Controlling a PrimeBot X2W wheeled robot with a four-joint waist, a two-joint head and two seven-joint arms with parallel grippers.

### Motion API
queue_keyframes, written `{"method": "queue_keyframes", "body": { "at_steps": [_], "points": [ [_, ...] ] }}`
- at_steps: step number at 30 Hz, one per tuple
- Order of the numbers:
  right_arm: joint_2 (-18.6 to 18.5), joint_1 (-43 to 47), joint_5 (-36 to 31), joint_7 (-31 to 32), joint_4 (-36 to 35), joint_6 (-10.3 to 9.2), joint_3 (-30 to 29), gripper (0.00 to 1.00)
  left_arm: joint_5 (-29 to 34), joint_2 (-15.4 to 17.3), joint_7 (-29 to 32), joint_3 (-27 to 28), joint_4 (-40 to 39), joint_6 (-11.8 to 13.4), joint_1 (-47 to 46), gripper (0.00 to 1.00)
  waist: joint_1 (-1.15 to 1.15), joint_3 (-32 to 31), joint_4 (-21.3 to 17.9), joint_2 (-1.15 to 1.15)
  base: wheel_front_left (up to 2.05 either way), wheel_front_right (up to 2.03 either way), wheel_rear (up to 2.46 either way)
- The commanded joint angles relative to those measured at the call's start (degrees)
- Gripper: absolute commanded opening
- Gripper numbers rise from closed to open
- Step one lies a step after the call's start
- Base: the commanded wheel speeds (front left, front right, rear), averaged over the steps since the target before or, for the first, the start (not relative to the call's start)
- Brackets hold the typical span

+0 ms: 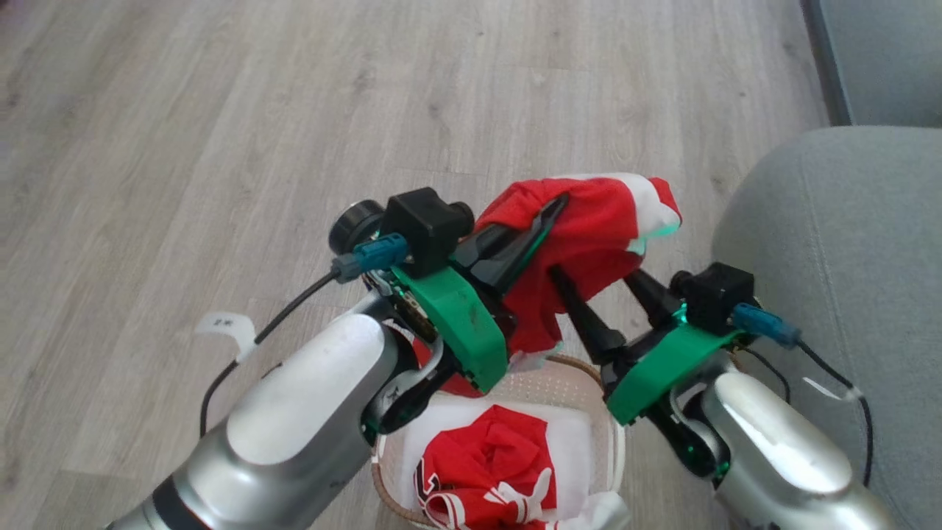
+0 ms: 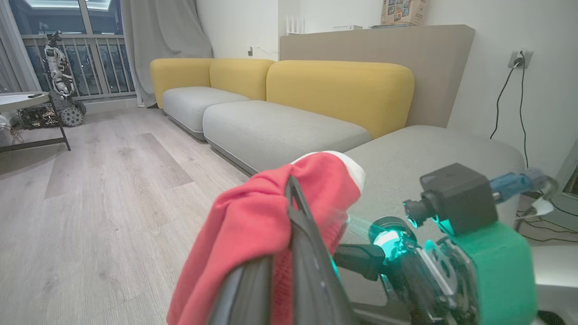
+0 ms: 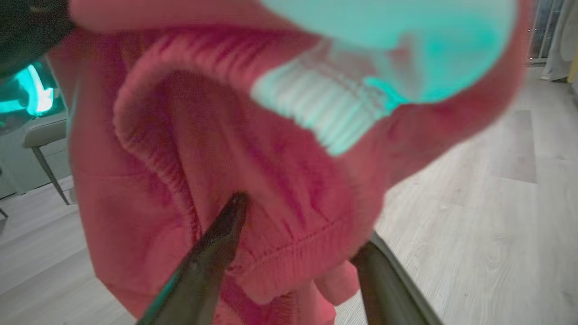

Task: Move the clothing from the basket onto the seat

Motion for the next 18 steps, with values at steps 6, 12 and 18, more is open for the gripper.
{"method": "queue_keyframes", "body": {
  "at_steps": [6, 12, 18],
  "points": [
    [-1.3, -5.2, 3.6, -0.8, 1.3, -0.01, 4.7, 1.00, -0.1, -0.1, 0.5, 1.4, -2.4, -0.4, -3.7, 0.00, 0.00, -0.6, 1.7, 0.00, 0.00, 0.00, 0.00],
    [-1.1, -6.3, 4.1, -0.8, 0.6, -0.01, 4.6, 0.00, -0.3, 0.0, 0.7, 1.1, -2.9, -0.1, -3.4, 0.00, 0.00, -0.4, 2.2, 0.00, 0.00, 0.00, 0.00],
    [-1.2, -5.2, 2.5, -0.9, -2.3, -0.01, 2.0, 0.00, -0.5, 0.6, 0.4, 1.4, -2.8, 0.4, -3.1, 0.00, 0.00, 0.0, 1.8, 0.00, 0.00, 0.00, 0.00]
  ]
}}
